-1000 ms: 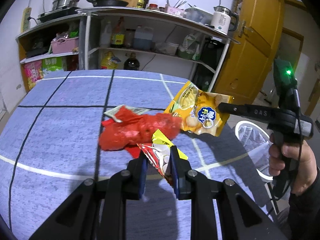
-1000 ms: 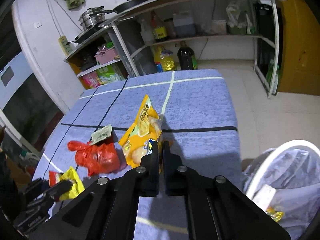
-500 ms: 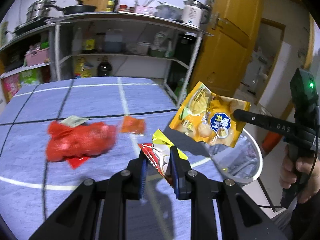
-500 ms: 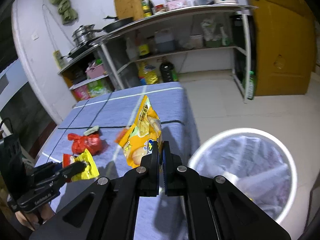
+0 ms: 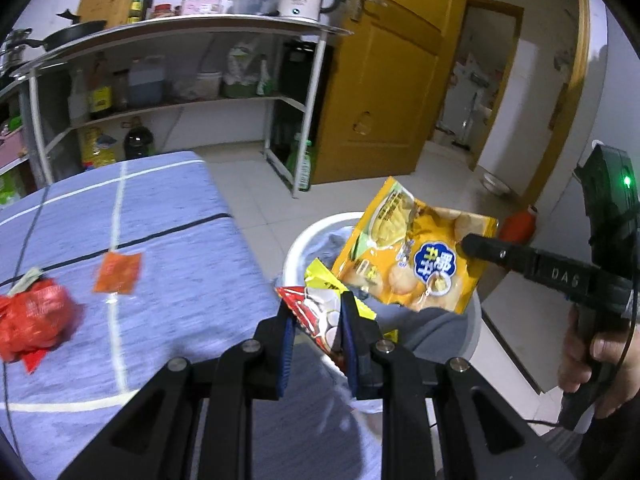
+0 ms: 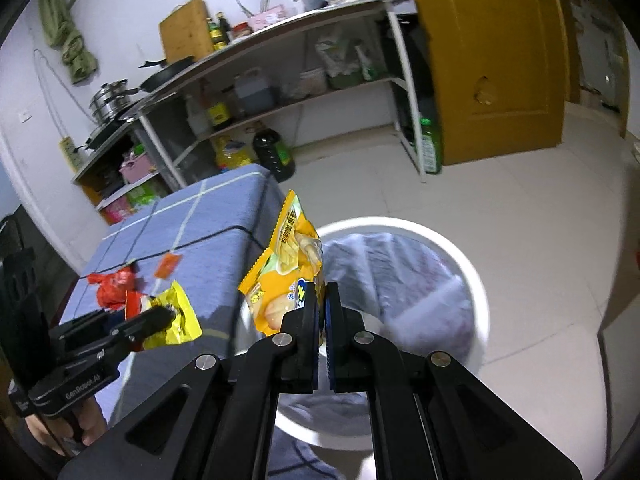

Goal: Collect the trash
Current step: 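Carry the wrapper with the left gripper while the right gripper carries the chip bag over the bin, then open the left gripper to drop the wrapper while the right gripper drops the chip bag into the bin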

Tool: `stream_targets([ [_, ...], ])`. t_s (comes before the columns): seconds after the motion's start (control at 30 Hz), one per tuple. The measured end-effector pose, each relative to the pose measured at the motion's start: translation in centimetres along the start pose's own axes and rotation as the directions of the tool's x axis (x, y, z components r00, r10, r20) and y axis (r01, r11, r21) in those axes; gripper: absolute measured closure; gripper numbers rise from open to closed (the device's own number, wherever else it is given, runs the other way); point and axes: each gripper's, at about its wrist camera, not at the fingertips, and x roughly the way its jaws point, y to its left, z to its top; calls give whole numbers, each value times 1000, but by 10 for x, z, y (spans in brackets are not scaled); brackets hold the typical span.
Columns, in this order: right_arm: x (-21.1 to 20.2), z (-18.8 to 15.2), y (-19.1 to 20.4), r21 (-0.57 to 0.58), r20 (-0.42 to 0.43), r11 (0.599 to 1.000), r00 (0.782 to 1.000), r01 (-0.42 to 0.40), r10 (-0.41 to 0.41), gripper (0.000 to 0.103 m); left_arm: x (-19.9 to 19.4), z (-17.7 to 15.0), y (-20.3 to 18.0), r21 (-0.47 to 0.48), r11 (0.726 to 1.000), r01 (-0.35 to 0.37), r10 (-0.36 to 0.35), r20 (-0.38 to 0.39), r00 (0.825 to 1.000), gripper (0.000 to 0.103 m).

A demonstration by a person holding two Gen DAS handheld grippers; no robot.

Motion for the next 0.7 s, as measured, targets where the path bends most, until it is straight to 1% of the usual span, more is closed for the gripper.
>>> stream_targets([
  [0.2,5,-6,-28,38,-38,999,999,39,-38,101,34,7,-24,33,999,42,-40,-51,998,80],
  [0.37,13,-12,-44,56,-77,997,996,59,-55,101,58,6,-33,31,998,54,-50,-103,993,80],
  [0.47,16,-14,-52,60,-92,994,992,96,-90,100,65,6,-35,35,998,53,-49,-116,992,79],
  [0.53,17,-15,-57,69,-94,992,990,109,-103,96,67,5,-36,31,998,58,-53,-122,991,74],
  [0.6,15,-14,-60,76,-90,990,990,115,-108,93,66,5,-36,26,998,61,-58,-117,991,59],
  [0.7,13,-14,-62,82,-84,990,990,116,-110,85,64,5,-35,15,998,69,-67,-107,992,57],
])
